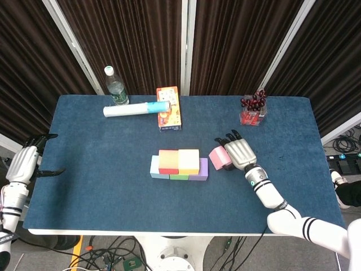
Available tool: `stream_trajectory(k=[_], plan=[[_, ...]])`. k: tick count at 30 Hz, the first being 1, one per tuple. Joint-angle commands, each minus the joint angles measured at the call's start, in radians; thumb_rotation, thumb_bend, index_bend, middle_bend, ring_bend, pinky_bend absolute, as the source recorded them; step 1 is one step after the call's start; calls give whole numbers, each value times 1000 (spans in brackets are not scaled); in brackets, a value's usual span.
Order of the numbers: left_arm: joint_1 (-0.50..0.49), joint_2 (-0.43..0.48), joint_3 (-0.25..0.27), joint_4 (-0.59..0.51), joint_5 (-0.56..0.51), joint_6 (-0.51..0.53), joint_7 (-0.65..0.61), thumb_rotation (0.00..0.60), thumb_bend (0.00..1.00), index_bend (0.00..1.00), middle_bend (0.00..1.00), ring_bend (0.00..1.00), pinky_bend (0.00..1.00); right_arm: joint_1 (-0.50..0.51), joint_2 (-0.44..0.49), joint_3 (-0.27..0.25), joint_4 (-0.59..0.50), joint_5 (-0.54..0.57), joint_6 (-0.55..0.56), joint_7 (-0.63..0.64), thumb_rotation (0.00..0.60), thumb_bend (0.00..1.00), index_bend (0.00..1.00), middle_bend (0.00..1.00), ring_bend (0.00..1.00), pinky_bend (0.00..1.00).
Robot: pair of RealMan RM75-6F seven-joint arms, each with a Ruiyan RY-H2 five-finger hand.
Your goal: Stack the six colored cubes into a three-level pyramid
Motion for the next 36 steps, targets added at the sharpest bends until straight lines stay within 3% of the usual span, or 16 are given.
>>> stream_trajectory(k=[1, 4, 7, 13, 17, 26, 29, 33, 36], plan=[[1, -1, 0, 0, 1, 3, -1, 600, 61, 189, 159, 75, 62, 10, 5, 1, -32, 36, -31, -4, 600, 83, 7, 191, 9, 0], [4, 0, -1, -2, 2, 9, -1, 600, 61, 189, 159, 75, 62, -1, 31, 4, -48, 13, -42, 69, 600, 10, 0, 73, 0, 0], [7, 1, 0, -5, 1, 13, 0, 600, 60, 189, 159, 75, 62, -14, 61, 7, -43, -42, -52, 173, 600, 0, 0, 55, 0, 0], [12, -1, 1, -11, -3, 19, 8, 600, 60, 188, 159, 75, 62, -26, 72, -9, 63, -233, -36, 461, 600, 0, 0, 120, 0, 0], [11, 1, -3, -19, -8, 24, 17, 600, 61, 189, 159, 75, 62, -4, 45, -46, 158, -343, -24, 564, 600, 0, 3, 188, 0, 0], [15, 8, -4, -29, -15, 23, 20, 600, 61, 189, 156, 75, 62, 37, -15, -106, 296, -459, 8, 652, 600, 17, 140, 258, 0, 0], [15, 7, -4, -28, -15, 22, 17, 600, 61, 189, 156, 75, 62, 39, -31, -115, 322, -468, 23, 659, 600, 57, 234, 313, 1, 0], [14, 7, -5, -26, -14, 20, 14, 600, 60, 189, 156, 75, 62, 24, -38, -112, 333, -463, 67, 660, 600, 147, 396, 419, 50, 0], [14, 10, -6, -26, -11, 21, 11, 600, 60, 189, 156, 75, 62, 10, 5, -101, 287, -459, 112, 646, 600, 157, 420, 443, 69, 0]])
